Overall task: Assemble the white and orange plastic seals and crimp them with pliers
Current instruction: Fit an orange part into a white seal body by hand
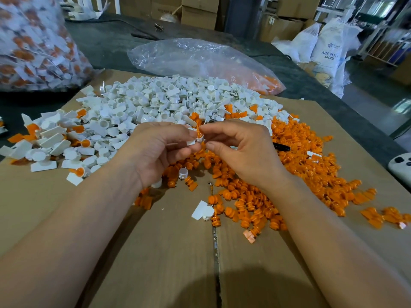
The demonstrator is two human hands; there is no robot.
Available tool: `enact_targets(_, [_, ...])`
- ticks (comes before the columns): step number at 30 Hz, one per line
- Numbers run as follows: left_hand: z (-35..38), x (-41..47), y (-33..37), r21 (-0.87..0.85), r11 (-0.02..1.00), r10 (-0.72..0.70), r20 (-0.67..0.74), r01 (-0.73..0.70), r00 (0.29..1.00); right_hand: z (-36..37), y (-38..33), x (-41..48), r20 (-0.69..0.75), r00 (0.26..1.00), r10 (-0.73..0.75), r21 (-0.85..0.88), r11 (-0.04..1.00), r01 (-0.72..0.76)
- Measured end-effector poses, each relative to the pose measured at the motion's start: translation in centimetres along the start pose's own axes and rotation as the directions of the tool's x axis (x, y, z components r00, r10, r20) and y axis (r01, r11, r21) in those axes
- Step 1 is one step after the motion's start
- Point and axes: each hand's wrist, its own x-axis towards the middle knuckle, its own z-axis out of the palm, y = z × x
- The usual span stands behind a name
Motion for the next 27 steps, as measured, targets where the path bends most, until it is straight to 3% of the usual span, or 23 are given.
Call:
enact_targets(5, [-0.1, 0.0, 0.1, -0.006, 1.0, -0.013, -0.001, 0.013, 1.0, -0.1, -0.3, 0.0, 0.014, 1.0, 0.026, -0.037, 0.999, -0.026])
enact_targets(8, [-0.1, 0.0, 0.1, -0.022, 1.0, -0.022, -0.025, 0.021, 0.999, -1.3, -0.1, 0.5, -0.05, 0.983, 0.175, -0.103, 0.978, -0.179])
enact_targets(12, [-0.1, -0.1, 0.1, -0.016, 1.0, -0.01, -0.023, 0.01, 1.0, -4.6, 1.2, 1.0, -0.163, 0.923, 0.348, -0.282, 0.88, -0.381])
enact_targets(15, [-0.2, -0.1, 0.1, -0.002, 1.0, 0.006, -0.014, -0.006, 1.0, -6.2, 2.4, 1.0, -0.083, 0.88, 0.467, -0.442, 0.775, -0.453])
enact_targets(20, [-0.3, -0.2, 0.1, 0.022, 0.999, 0.036, 0.028, -0.037, 0.999, -5.8, 2.7, 0.8, 0.19, 0.736, 0.65, -0.652, 0.644, -0.4])
enact_targets(23, [-0.3, -0.2, 0.0, 0.017, 0.997, 0.075, 0.062, -0.076, 0.995, -5.3, 2.8, 0.7, 0.226, 0.707, 0.67, -0.716, 0.606, -0.346])
enact_targets(27, [-0.2, -0.3, -0.2, 0.053, 0.986, 0.153, 0.105, -0.159, 0.983, -5.0, 2.7, 0.7, 0.182, 0.726, 0.663, -0.724, 0.59, -0.358])
